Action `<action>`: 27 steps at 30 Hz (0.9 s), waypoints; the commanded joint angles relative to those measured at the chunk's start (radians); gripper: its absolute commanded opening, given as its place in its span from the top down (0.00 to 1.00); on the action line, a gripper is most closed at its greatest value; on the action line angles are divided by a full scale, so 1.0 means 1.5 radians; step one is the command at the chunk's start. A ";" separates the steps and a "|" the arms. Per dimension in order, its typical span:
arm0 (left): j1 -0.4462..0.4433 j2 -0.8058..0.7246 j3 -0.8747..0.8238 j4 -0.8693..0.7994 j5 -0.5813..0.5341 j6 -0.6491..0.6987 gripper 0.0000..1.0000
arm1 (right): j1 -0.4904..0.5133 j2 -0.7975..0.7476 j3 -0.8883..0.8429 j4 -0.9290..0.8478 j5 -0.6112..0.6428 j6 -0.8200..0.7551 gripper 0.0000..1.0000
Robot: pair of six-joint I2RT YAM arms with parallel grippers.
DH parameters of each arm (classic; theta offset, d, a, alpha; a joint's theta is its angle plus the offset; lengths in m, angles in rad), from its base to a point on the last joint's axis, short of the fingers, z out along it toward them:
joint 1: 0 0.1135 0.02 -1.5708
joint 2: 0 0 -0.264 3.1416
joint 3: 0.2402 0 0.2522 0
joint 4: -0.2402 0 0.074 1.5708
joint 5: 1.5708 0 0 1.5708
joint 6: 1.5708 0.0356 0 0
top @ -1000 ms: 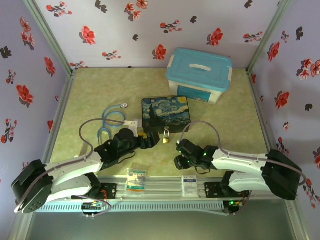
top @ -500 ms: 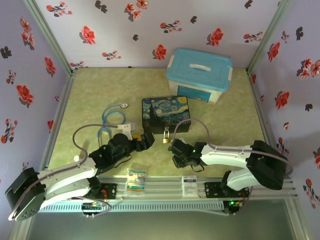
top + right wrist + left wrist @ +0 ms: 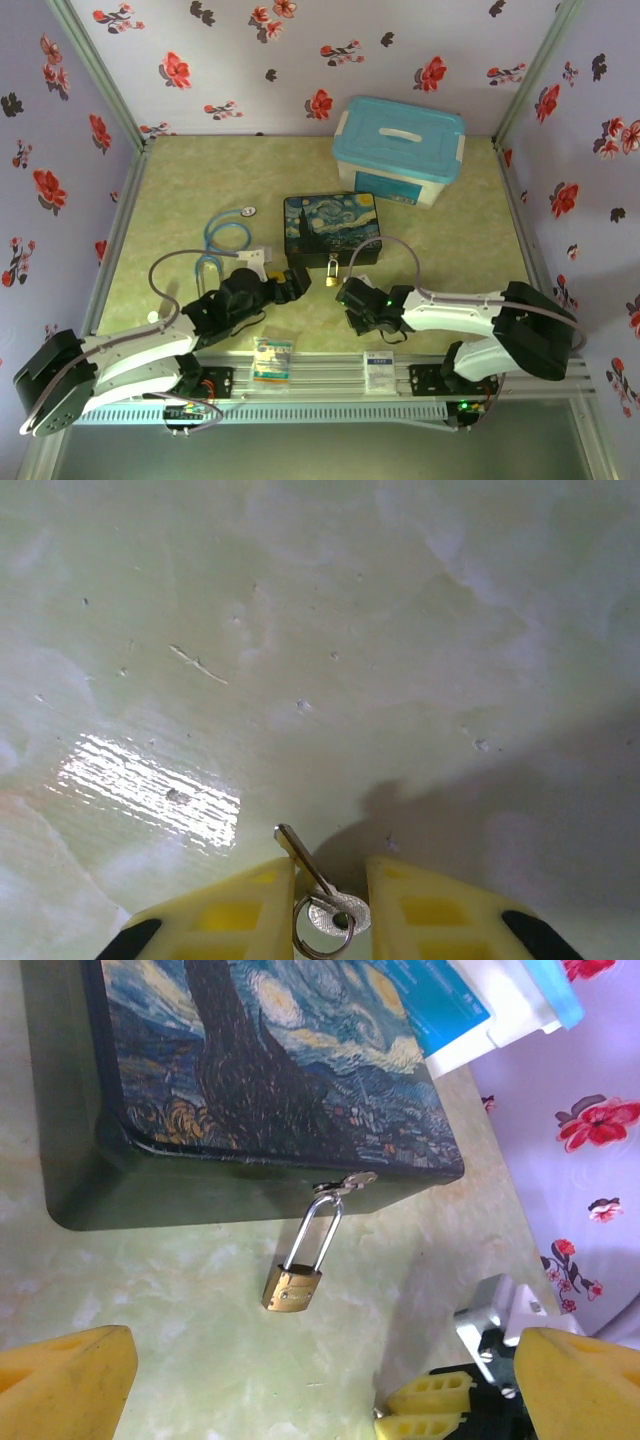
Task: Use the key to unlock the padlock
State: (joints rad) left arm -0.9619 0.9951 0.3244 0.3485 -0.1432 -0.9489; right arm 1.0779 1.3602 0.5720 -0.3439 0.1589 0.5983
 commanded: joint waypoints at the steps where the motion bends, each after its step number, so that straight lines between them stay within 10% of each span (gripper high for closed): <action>1: -0.013 0.022 -0.001 0.041 -0.014 -0.012 0.03 | -0.004 0.030 -0.052 0.112 -0.041 0.029 0.87; 6: -0.036 0.064 0.027 0.047 -0.014 -0.004 0.04 | -0.008 0.013 -0.073 0.155 -0.051 0.038 0.84; 11: -0.065 0.117 0.065 0.044 -0.014 0.013 0.05 | -0.008 0.021 -0.051 0.116 -0.057 0.026 0.50; 27: -0.083 0.179 0.076 0.092 -0.014 0.002 0.04 | 0.043 0.041 -0.017 -0.014 0.000 0.067 0.65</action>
State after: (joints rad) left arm -1.0763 1.2579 0.4183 0.4500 -0.1471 -0.9520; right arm 1.1210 1.3712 0.5747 -0.3298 0.2005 0.6529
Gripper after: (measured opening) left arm 0.957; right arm 0.351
